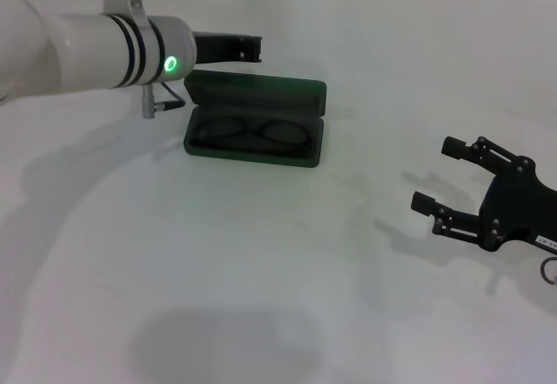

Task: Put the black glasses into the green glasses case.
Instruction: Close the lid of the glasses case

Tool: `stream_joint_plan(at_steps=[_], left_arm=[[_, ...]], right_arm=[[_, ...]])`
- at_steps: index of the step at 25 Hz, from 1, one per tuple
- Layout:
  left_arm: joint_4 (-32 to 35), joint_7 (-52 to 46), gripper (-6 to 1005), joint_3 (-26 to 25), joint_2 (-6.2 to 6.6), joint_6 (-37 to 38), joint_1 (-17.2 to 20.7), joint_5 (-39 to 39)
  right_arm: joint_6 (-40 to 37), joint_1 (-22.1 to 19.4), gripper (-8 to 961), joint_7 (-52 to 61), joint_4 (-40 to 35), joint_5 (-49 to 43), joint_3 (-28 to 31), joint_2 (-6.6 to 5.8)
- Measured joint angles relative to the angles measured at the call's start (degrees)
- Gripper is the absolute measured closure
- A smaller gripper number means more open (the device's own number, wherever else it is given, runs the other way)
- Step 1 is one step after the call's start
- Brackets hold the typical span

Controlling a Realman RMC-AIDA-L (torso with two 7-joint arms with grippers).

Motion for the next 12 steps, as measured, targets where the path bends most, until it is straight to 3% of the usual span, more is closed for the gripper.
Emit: stream_joint_plan(at_steps=[5,12], left_arm=[[0.7,3.88,995,0.07,-0.1,-0.05,2.1,-2.22],[0.52,15.08,995,0.11,-0.01,0.49,5.45,-12.05]], right_arm=[[0.11,-0.07,89,0.0,0.0,0.0,0.0,0.0],[0.21,0.44,90,0.0,0.0,0.0,-0.09,0.0]])
